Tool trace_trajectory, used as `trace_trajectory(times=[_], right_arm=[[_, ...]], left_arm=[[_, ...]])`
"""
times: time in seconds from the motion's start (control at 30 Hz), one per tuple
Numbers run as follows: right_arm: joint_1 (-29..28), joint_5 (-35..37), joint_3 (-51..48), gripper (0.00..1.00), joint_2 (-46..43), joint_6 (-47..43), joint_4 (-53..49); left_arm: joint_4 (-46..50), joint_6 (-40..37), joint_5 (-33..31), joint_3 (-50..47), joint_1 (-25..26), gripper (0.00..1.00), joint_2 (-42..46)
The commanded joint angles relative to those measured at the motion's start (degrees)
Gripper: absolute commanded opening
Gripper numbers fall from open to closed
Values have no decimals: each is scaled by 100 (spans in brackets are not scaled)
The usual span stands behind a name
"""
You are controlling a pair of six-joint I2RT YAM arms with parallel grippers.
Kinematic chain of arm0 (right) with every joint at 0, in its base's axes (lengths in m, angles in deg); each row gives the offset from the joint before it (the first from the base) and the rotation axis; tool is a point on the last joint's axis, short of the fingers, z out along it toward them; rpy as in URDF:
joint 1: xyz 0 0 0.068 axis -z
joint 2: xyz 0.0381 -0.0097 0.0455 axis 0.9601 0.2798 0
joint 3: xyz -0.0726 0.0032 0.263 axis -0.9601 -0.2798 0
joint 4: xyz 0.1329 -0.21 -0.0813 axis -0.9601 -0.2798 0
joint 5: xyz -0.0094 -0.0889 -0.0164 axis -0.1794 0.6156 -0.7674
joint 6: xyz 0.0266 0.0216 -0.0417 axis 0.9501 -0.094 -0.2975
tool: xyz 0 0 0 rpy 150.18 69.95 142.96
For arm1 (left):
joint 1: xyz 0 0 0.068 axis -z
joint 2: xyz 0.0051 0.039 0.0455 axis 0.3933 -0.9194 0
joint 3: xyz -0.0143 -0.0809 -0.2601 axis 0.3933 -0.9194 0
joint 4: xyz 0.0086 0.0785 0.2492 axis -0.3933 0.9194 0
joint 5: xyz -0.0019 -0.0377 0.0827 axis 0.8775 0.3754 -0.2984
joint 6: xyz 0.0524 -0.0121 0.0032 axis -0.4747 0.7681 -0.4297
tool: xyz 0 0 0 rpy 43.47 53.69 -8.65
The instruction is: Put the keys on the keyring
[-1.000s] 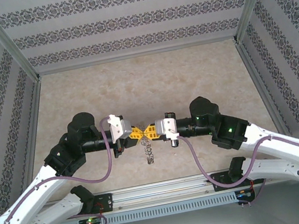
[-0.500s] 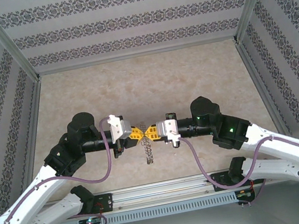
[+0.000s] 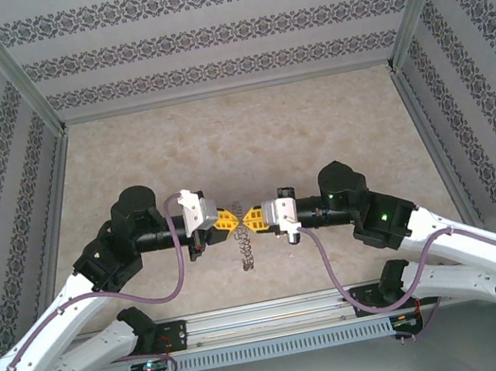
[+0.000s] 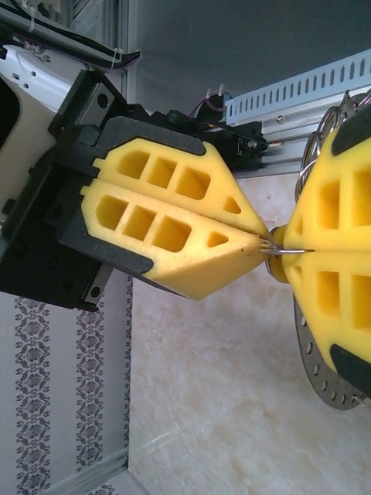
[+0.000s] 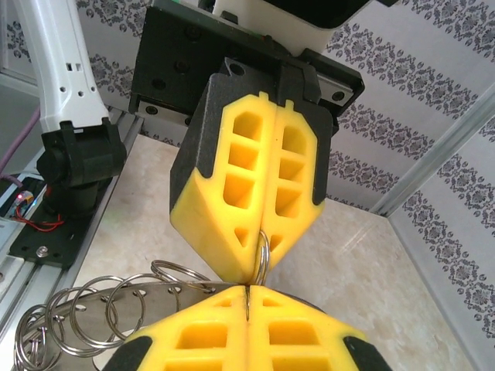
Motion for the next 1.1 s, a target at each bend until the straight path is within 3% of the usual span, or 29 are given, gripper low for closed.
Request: trace_trajectory(times=[0.0, 0.33, 0.67, 1.07], right_arm=[[110, 176, -163, 6, -18, 136, 75], [137, 214, -381, 28, -321, 364, 242], [137, 152, -490, 29, -973, 867, 468], [102, -44, -420, 21, -528, 992, 679]], left_arm=[[-637, 26, 376, 141, 9, 0, 168], [-642, 10, 331, 136, 9, 0, 156], [-790, -134, 282, -95, 31, 0, 159], [-800, -206, 315, 4, 172, 0, -201]])
